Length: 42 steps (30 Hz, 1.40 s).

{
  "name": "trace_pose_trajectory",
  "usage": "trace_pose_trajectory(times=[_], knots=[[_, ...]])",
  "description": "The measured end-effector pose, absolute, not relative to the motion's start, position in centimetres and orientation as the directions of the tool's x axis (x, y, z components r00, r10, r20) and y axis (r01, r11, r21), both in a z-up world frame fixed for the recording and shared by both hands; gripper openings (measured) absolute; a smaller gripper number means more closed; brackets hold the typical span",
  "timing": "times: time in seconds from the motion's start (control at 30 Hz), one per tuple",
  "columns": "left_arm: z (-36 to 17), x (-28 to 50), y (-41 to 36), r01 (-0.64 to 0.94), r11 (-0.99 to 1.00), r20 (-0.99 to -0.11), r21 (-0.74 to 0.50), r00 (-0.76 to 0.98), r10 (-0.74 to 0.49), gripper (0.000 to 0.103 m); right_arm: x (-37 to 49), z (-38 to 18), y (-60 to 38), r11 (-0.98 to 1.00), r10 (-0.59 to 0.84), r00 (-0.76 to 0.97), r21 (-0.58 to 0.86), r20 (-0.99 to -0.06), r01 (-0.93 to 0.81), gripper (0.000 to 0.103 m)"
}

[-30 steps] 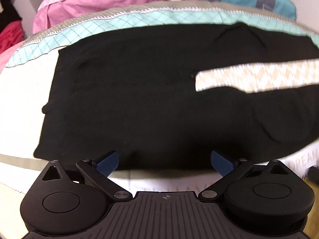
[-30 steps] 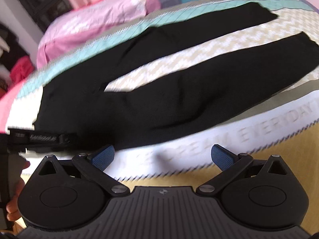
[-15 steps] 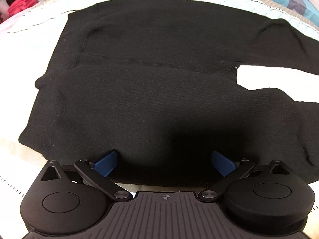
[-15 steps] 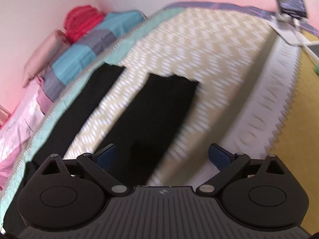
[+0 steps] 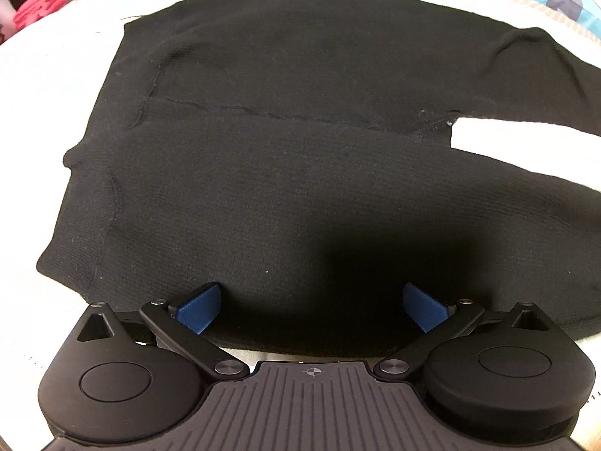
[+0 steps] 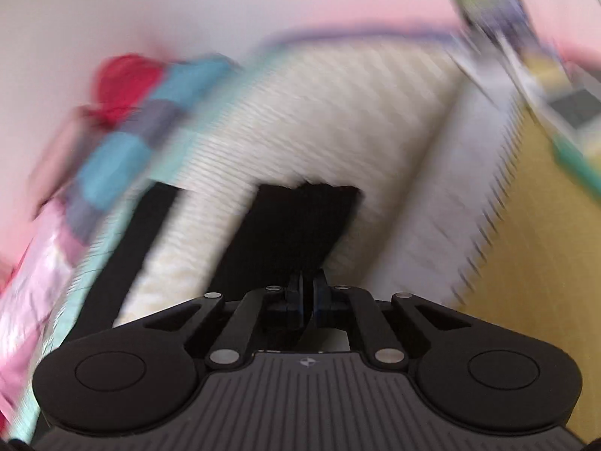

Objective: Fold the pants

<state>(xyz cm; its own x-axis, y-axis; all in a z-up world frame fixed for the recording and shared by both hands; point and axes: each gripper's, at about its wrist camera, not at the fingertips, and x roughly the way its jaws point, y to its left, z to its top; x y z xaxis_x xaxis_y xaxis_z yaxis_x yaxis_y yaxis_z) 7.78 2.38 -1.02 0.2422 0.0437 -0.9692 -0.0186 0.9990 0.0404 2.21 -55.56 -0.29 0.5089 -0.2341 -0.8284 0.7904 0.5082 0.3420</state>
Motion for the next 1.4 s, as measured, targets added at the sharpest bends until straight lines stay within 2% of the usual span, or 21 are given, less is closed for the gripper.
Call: trace_pose_trajectory(times=[0.13, 0.23, 0.3, 0.33, 0.37, 0.4, 0.47, 0.53, 0.57, 0.6, 0.67, 0.83, 0.93, 0.97, 1.0, 1.23, 1.27, 1.3, 1.33, 1.37, 1.4], knots=[[-1.1, 7.9, 2.7, 0.002, 0.999, -0.968, 0.033, 0.248, 0.032, 0.103, 2.5, 1.1, -53.3, 0.573, -0.280, 0.558, 0.331, -0.781, 0.750, 0.008], [-1.1, 7.4, 2.8, 0.010, 0.999, -0.964, 0.037, 0.263, 0.033, 0.103, 3.5, -0.5, -53.7, 0.526, -0.239, 0.517, 0.338, -0.822, 0.780, 0.019], [-1.3, 7.2, 2.9, 0.013, 0.999, -0.962, 0.035, 0.272, 0.030, 0.103, 4.2, -0.4, -53.6, 0.563, -0.233, 0.534, 0.335, -0.813, 0.755, 0.035], [-1.3, 7.1, 2.9, 0.015, 0.999, -0.960, 0.035, 0.277, 0.030, 0.103, 4.3, -0.1, -53.3, 0.589, -0.231, 0.530, 0.316, -0.816, 0.743, 0.032], [-1.4, 7.1, 3.0, 0.016, 0.999, -0.959, 0.036, 0.281, 0.030, 0.103, 4.5, -0.1, -53.1, 0.618, -0.246, 0.512, 0.274, -0.823, 0.737, 0.006], [-1.4, 6.9, 3.1, 0.019, 0.999, -0.958, 0.037, 0.284, 0.030, 0.103, 4.6, -0.1, -53.2, 0.624, -0.278, 0.481, 0.225, -0.831, 0.748, 0.008], [-1.5, 6.6, 2.8, 0.025, 0.999, -0.957, 0.038, 0.289, 0.030, 0.103, 3.4, 0.1, -54.5, 0.531, -0.287, 0.486, 0.285, -0.825, 0.798, 0.008], [-1.3, 6.7, 2.9, 0.036, 0.999, -0.957, 0.034, 0.289, 0.022, 0.103, 2.1, 0.6, -54.3, 0.450, -0.299, 0.479, 0.321, -0.825, 0.833, 0.013], [-1.2, 6.7, 3.0, 0.038, 0.999, -0.958, 0.029, 0.286, 0.017, 0.103, 1.8, 0.9, -53.6, 0.432, -0.312, 0.469, 0.317, -0.826, 0.845, 0.026], [-1.2, 6.7, 3.1, 0.040, 0.999, -0.959, 0.025, 0.284, 0.013, 0.103, 1.4, 1.4, -52.5, 0.427, -0.327, 0.456, 0.301, -0.828, 0.853, 0.051], [-1.0, 6.5, 3.1, 0.050, 0.999, -0.958, 0.020, 0.288, 0.005, 0.103, 0.4, 2.3, -49.8, 0.464, -0.302, 0.483, 0.316, -0.822, 0.827, 0.071], [-0.8, 5.5, 3.5, 0.066, 0.998, -0.945, 0.004, 0.326, -0.018, 0.103, -0.4, 1.3, -41.7, 0.535, 0.001, 0.537, 0.454, -0.844, 0.712, 0.071], [-0.7, 5.2, 3.7, 0.076, 0.997, -0.942, -0.001, 0.333, -0.026, 0.103, 1.5, 1.3, -38.6, 0.650, -0.034, 0.536, 0.389, -0.844, 0.653, 0.066], [-0.8, 5.2, 3.7, 0.080, 0.997, -0.942, -0.001, 0.335, -0.028, 0.103, 2.2, 1.2, -38.3, 0.667, -0.014, 0.555, 0.406, -0.832, 0.625, 0.043], [-0.8, 5.2, 3.7, 0.084, 0.996, -0.941, -0.001, 0.337, -0.029, 0.103, 2.8, 0.9, -38.4, 0.681, 0.002, 0.564, 0.414, -0.826, 0.604, 0.007], [-0.7, 4.2, 4.2, 0.129, 0.992, -0.934, -0.008, 0.354, -0.054, 0.103, -1.1, 0.4, -40.7, 0.536, 0.004, 0.500, 0.424, -0.866, 0.730, 0.007], [-0.6, 4.0, 4.4, 0.134, 0.991, -0.933, -0.009, 0.356, -0.057, 0.103, -1.5, 0.9, -40.2, 0.550, -0.013, 0.486, 0.400, -0.874, 0.733, 0.008], [-0.5, 3.8, 4.6, 0.137, 0.991, -0.932, -0.010, 0.357, -0.059, 0.103, -1.3, 1.9, -38.9, 0.622, -0.063, 0.460, 0.326, -0.886, 0.712, 0.017], [-0.4, 3.7, 4.8, 0.137, 0.991, -0.932, -0.013, 0.357, -0.061, 0.103, -1.0, 2.9, -37.1, 0.710, -0.121, 0.444, 0.236, -0.888, 0.664, 0.021], [-0.3, 3.7, 5.0, 0.132, 0.991, -0.932, -0.017, 0.357, -0.064, 0.103, -0.5, 3.9, -34.6, 0.808, -0.155, 0.474, 0.164, -0.867, 0.565, 0.034], [-0.3, 3.7, 5.2, 0.124, 0.992, -0.932, -0.021, 0.357, -0.065, 0.103, -0.1, 4.4, -32.5, 0.874, -0.141, 0.518, 0.140, -0.844, 0.466, 0.058]])
